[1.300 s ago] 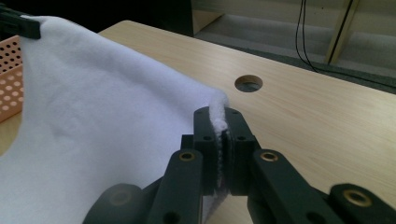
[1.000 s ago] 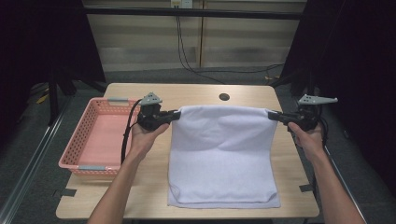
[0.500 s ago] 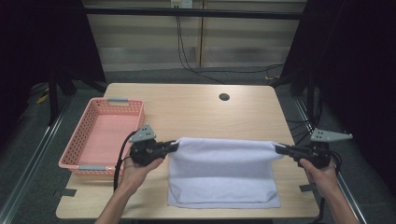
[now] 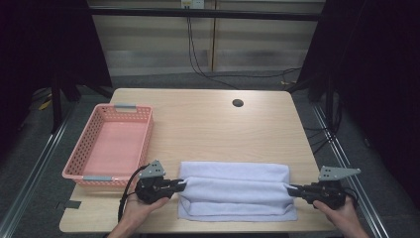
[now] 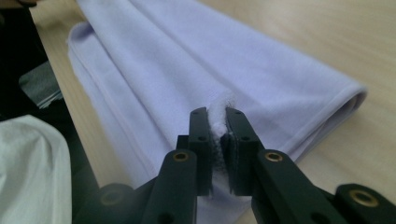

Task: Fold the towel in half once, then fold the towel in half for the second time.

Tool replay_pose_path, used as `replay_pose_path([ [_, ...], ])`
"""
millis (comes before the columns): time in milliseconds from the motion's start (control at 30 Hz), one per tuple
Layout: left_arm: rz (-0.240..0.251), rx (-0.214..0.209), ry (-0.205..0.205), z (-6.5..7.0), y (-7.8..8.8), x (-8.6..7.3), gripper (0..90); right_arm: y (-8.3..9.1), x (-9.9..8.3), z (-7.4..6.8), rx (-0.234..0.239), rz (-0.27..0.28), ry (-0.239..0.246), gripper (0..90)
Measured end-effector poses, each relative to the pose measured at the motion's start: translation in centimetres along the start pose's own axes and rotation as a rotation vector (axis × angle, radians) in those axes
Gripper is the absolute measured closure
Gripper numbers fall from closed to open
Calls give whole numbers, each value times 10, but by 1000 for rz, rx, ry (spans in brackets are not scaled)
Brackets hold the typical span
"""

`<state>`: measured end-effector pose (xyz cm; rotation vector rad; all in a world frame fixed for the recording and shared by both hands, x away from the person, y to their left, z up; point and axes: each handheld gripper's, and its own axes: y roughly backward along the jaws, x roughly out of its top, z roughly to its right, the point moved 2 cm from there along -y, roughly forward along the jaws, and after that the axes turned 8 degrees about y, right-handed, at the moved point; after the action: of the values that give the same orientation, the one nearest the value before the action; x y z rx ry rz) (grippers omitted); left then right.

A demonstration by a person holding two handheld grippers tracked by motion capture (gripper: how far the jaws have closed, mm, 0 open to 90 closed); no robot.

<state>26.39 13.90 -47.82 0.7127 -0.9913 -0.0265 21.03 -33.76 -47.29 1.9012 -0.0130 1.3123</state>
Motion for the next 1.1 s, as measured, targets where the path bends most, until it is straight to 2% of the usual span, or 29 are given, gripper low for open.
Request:
replay_pose_path([
  [33, 2, -7, 4, 2, 1, -3, 780, -1, -4, -1, 6, -10, 0, 810],
  [67, -18, -17, 12, 3, 1, -7, 771, -1, -7, -2, 10, -16, 0, 805],
  [133, -35, -17, 2, 6, 3, -14, 758, 1, -11, -5, 18, -39, 9, 783],
  [200, -51, -42, 8, 9, 7, -21, 748, 4, -13, -10, 43, -42, 17, 756],
  [267, -57, -60, 5, 12, 14, -26, 732, 9, -13, -17, 48, -38, 38, 728],
  [300, -46, -70, 3, 14, 17, -27, 714, 11, -13, -20, 53, -39, 41, 701],
  [400, -4, -63, 14, 15, 26, -28, 613, 17, -12, -27, 76, -60, 45, 592],
  [433, 11, -63, 10, 14, 28, -25, 572, 17, -11, -27, 53, -54, 56, 563],
  [467, 27, -63, 20, 13, 28, -23, 557, 18, -9, -26, 20, -29, 38, 537],
  [500, 40, -61, 22, 12, 27, -20, 549, 17, -7, -25, 16, -15, 31, 533],
  [600, 24, -16, 30, 7, 15, -10, 559, 11, 1, -21, 1, 21, 5, 513],
  [667, 3, -1, 16, 5, 4, -5, 575, 1, 6, -18, -18, 27, 2, 512],
  [733, -27, 12, 38, 1, -8, 0, 581, -10, 9, -15, -31, 21, -23, 506],
  [767, -39, 16, 36, -1, -13, 2, 583, -16, 10, -14, -33, 17, -29, 505],
  [833, -68, 27, 14, -3, -22, 7, 588, -26, 10, -11, -51, -4, -46, 495],
  [867, -84, 48, 6, -6, -29, 9, 588, -31, 10, -9, -53, -11, -56, 487],
  [933, -107, 89, -22, -13, -39, 12, 571, -42, 9, -6, -44, -49, -72, 455],
  [967, -106, 100, -26, -15, -42, 13, 556, -47, 10, -4, -20, -74, -80, 444],
  [1000, -117, 96, -4, -19, -45, 13, 554, -51, 10, -3, -9, -85, -81, 443],
  [1033, -128, 84, 13, -21, -47, 13, 547, -56, 11, -1, -34, -91, -74, 430],
  [1067, -148, 94, -5, -21, -49, 12, 535, -61, 11, 0, -36, -103, -73, 418],
  [1100, -146, 93, -1, -22, -51, 11, 531, -67, 12, 2, -41, -120, -62, 427],
])
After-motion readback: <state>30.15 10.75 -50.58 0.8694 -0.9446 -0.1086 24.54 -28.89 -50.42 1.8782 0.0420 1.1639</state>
